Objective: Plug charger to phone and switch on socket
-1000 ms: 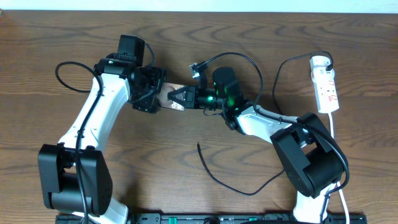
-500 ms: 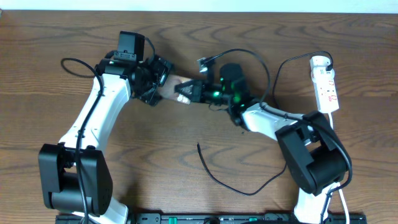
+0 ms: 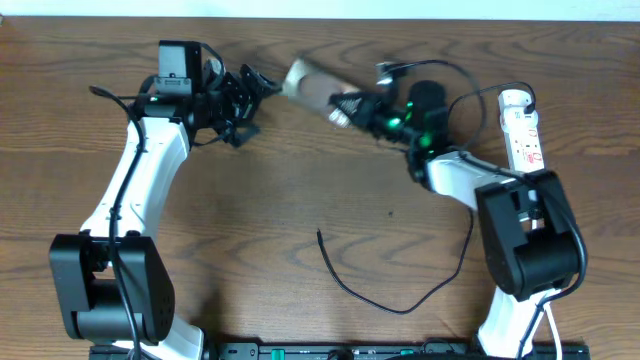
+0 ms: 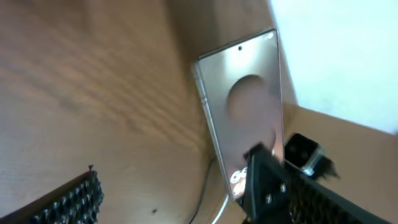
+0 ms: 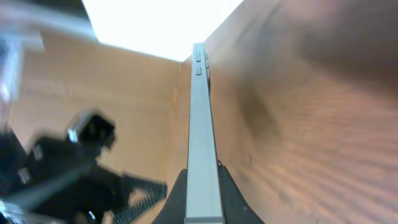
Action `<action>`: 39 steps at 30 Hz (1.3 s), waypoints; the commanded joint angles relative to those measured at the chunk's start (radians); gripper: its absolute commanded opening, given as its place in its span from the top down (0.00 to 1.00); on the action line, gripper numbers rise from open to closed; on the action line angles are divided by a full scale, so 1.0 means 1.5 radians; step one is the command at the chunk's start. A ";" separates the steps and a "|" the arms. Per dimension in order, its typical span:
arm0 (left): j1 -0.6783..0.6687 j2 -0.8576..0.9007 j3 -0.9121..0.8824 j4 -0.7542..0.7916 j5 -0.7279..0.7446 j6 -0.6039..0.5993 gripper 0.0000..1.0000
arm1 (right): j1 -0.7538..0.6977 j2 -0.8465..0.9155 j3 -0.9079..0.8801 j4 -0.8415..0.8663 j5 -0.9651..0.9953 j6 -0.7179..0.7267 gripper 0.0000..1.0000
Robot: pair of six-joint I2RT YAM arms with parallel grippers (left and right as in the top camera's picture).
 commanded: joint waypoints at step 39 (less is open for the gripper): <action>0.046 -0.011 -0.302 0.904 0.092 -0.333 0.08 | 0.133 -0.005 0.009 0.233 0.001 0.375 0.99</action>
